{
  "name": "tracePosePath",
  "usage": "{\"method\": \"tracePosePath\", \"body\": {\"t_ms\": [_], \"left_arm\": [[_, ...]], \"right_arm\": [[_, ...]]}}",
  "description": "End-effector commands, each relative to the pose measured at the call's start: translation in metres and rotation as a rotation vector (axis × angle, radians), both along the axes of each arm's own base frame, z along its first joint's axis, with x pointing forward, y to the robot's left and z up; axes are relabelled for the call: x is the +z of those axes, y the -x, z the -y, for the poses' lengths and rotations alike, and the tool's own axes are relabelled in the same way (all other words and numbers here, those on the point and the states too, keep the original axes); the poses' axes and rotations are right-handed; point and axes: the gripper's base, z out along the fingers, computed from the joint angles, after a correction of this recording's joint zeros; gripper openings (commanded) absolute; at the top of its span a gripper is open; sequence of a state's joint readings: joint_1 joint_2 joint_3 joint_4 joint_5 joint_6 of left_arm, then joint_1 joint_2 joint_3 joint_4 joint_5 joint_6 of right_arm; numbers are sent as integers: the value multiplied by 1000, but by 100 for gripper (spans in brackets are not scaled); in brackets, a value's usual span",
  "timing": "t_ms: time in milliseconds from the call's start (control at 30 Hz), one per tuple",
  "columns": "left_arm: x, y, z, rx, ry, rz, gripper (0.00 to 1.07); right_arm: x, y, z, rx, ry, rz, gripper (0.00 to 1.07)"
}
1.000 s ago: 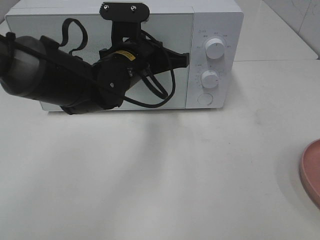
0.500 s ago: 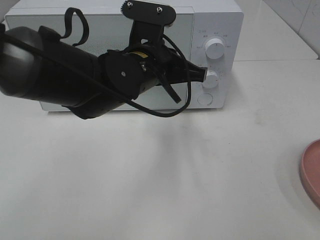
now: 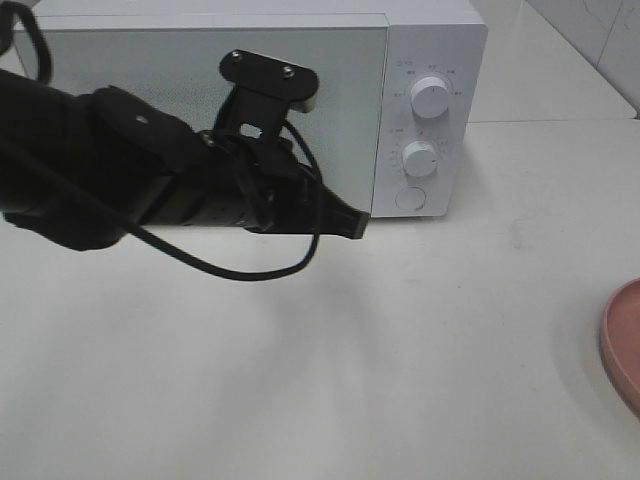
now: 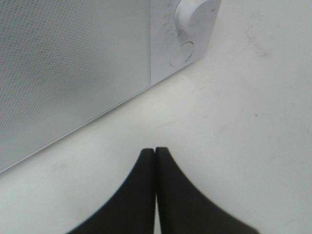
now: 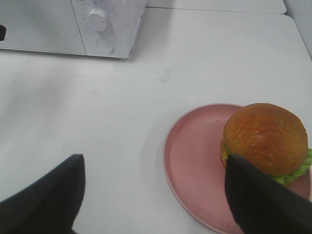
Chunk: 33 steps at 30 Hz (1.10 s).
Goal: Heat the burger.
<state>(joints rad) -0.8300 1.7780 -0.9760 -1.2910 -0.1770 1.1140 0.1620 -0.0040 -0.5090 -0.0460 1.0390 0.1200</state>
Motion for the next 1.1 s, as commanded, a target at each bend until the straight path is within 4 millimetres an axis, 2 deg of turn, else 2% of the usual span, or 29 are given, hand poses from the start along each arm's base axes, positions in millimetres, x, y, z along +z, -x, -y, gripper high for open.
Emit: {"method": "tracePosePath", "body": {"t_ms": [33,100,167,200,233,267,300,333,367,400,433,467,500,533,567,600,633,667,700,733,767,800,833,900,933,967,1100], "left_arm": [[9,3,-16,-1,15,-7,0],[17,7,-34,-41,21,-21,0],[20,8,-40,-58,29,-37,0],[23,10,-55,-69,51,-73,0],[23,10,-55,-69,51,-73,0],[25,11,-64,-68,65,-93,0],[29,11,-82,-57,91,-121,0],[29,11,-82,-57,91,-121,0],[31,12,-91,-47,99,-129,0],[34,16,-107,-23,111,-135,5],[34,16,-107,-23,111,-135,5],[38,19,-123,3,122,-154,15],[38,19,-123,3,122,-154,15],[40,20,-132,22,126,-170,20],[43,22,-150,63,126,-217,33],[43,22,-150,63,126,-217,33],[46,24,-169,112,95,-248,44],[48,25,-181,148,70,-262,50],[48,25,-181,148,70,-262,50],[51,28,-198,232,40,-278,62],[55,30,-205,271,36,-270,68],[55,30,-205,271,36,-270,68],[62,34,-215,337,41,-264,77],[65,37,-216,339,30,-266,81],[69,47,-220,345,-22,-279,86],[69,47,-220,345,-22,-279,86],[82,71,-230,406,-71,-304,88]], "right_arm": [[-1,4,0,-2,-2,25,76],[-1,4,0,-2,-2,25,75],[-1,4,0,-2,-2,25,75],[-1,4,0,-2,-2,25,75],[-1,4,0,-2,-2,25,75],[-1,4,0,-2,-2,25,75],[-1,4,0,-2,-2,25,75],[-1,4,0,-2,-2,25,75],[-1,4,0,-2,-2,25,75],[-1,4,0,-2,-2,25,75],[-1,4,0,-2,-2,25,75],[-1,4,0,-2,-2,25,75],[-1,4,0,-2,-2,25,75],[-1,4,0,-2,-2,25,75],[-1,4,0,-2,-2,25,75],[-1,4,0,-2,-2,25,75],[-1,4,0,-2,-2,25,75],[-1,4,0,-2,-2,25,75],[-1,4,0,-2,-2,25,75],[-1,4,0,-2,-2,25,75],[-1,4,0,-2,-2,25,75],[-1,4,0,-2,-2,25,75],[-1,4,0,-2,-2,25,75],[-1,4,0,-2,-2,25,75],[-1,4,0,-2,-2,25,75],[-1,4,0,-2,-2,25,75],[-1,4,0,-2,-2,25,75]]}}
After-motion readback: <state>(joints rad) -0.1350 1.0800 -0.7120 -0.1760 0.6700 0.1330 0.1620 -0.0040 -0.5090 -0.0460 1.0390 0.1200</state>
